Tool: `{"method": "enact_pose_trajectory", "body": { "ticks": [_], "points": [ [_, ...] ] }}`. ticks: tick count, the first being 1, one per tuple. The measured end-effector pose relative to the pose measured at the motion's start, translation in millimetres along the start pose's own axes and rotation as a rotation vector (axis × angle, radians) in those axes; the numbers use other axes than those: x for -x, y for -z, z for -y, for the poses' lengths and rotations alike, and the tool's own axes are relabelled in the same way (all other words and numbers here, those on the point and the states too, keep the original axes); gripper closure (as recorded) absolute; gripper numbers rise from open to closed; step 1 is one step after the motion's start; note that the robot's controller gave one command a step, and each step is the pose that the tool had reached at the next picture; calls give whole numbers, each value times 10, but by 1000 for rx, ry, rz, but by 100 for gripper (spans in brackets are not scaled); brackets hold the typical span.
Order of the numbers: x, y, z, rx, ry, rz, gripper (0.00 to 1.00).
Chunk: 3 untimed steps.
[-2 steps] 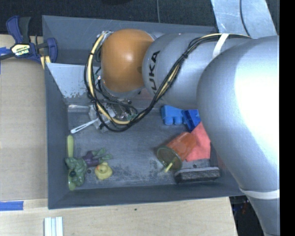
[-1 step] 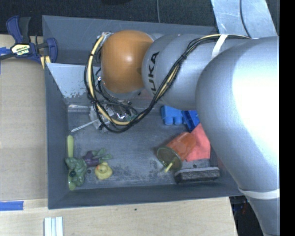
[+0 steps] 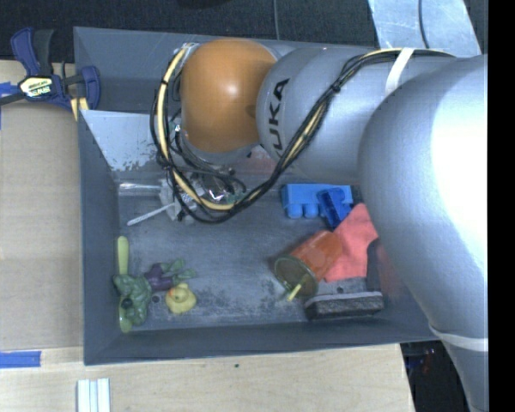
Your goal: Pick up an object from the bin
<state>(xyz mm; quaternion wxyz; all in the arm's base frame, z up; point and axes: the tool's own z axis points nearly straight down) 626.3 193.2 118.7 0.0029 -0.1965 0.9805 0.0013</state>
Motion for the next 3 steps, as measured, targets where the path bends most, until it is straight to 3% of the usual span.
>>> {"method": "enact_pose_trajectory", "body": {
  "ticks": [1, 2, 3],
  "points": [
    [32, 364, 4, -1, -2, 12, 100],
    [13, 401, 2, 0, -2, 6, 100],
    [27, 529, 3, -1, -3, 11, 100]
  ]
}}
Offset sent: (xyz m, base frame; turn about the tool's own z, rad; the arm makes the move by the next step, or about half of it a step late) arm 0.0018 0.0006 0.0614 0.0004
